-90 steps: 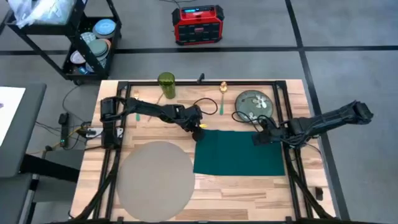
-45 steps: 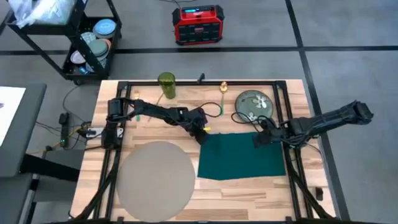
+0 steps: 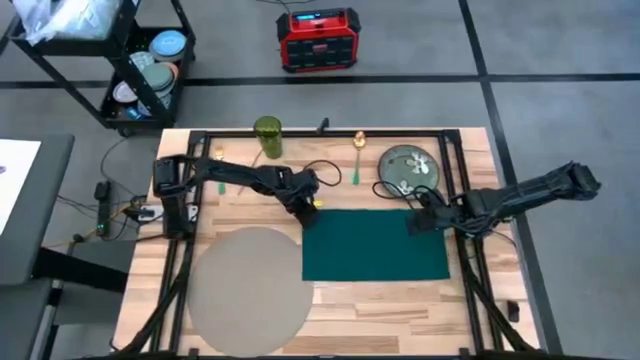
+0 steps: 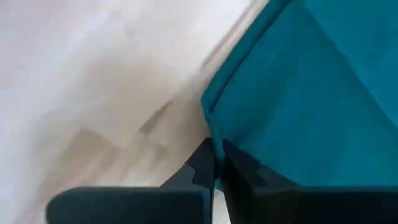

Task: Set table place
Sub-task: Fold the green napkin

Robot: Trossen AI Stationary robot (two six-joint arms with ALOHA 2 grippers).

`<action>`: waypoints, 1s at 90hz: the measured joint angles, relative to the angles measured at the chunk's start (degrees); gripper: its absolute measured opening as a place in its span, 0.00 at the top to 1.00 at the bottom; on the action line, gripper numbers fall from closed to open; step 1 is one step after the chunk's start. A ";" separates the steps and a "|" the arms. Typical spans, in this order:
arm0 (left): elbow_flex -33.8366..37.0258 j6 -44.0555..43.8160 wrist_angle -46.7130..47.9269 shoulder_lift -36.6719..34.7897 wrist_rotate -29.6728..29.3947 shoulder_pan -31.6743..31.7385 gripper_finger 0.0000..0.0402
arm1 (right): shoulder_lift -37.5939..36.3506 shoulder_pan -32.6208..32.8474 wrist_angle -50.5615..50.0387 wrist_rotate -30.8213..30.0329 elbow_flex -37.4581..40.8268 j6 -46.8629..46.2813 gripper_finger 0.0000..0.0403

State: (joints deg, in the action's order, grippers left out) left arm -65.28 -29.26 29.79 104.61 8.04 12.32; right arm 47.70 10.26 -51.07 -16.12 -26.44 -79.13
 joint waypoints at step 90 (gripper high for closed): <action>-0.17 12.90 17.80 -4.41 -3.37 0.85 1.00 | 12.61 -10.82 3.84 5.81 0.09 5.59 0.72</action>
State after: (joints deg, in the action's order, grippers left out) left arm -65.45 -16.36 47.59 100.20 4.67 13.17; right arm 60.31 -0.56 -47.23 -10.30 -26.35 -73.54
